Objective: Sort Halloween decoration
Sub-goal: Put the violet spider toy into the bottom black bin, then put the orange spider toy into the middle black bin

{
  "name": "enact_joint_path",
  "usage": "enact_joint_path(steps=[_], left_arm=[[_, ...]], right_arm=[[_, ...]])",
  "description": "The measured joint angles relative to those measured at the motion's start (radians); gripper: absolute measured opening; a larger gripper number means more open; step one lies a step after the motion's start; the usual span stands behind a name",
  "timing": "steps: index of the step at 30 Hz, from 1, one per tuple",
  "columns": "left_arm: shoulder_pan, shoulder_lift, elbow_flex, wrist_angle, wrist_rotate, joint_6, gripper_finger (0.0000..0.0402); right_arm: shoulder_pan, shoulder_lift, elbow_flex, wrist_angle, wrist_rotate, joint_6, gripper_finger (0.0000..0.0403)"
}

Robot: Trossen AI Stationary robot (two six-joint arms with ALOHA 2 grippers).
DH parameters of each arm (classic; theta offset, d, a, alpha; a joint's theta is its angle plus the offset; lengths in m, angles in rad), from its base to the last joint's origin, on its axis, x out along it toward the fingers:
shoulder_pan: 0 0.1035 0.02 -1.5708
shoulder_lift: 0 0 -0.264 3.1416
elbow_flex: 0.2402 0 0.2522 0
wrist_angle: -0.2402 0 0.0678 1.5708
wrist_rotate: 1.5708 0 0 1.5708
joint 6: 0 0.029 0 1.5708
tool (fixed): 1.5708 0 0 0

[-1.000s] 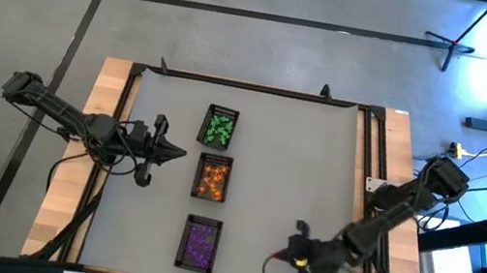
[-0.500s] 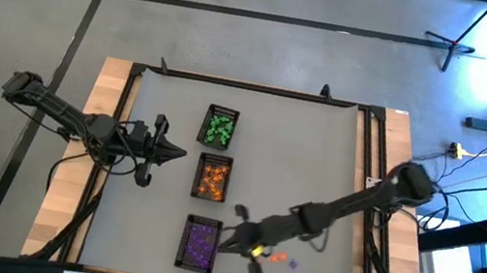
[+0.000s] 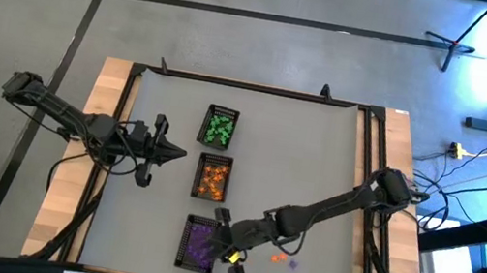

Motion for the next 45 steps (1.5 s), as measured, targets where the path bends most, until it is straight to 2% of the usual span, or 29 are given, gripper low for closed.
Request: enact_joint_path(steps=[4, 8, 13, 19, 24, 31, 37, 41, 45], left_arm=[[0.000, 0.000, 0.000, -0.001, 0.000, 0.000, 0.0000], [0.000, 0.000, 0.000, 0.000, 0.000, 0.000, 0.0000], [0.000, 0.000, 0.000, 0.000, 0.000, 0.000, 0.0000], [0.000, 0.000, 0.000, 0.000, 0.000, 0.000, 0.0000], [0.000, 0.000, 0.000, -0.001, 0.000, 0.000, 0.0000], [0.000, 0.000, 0.000, -0.001, 0.000, 0.000, 0.0000], [0.000, 0.000, 0.000, -0.001, 0.000, 0.000, 0.0000], [0.000, 0.000, 0.000, -0.001, 0.000, 0.000, 0.0000], [0.000, 0.000, 0.000, -0.001, 0.000, 0.000, 0.0000]], right_arm=[[0.005, 0.000, 0.000, -0.048, 0.026, -0.001, 0.0164], [0.014, -0.011, 0.000, -0.157, 0.044, 0.004, 0.0199], [0.045, -0.062, 0.000, -0.415, 0.103, 0.115, 0.0206], [0.175, -0.076, 0.000, -0.753, 0.201, 0.303, 0.0206], [0.294, -0.083, -0.034, -0.881, 0.291, 0.462, 0.0207], [0.342, -0.124, -0.169, -0.830, 0.297, 0.624, 0.0207], [0.332, -0.127, -0.298, -0.679, 0.254, 0.658, 0.0207], [0.325, -0.134, -0.347, -0.644, 0.241, 0.693, 0.0206], [0.326, -0.135, -0.354, -0.644, 0.246, 0.688, 0.0180]])
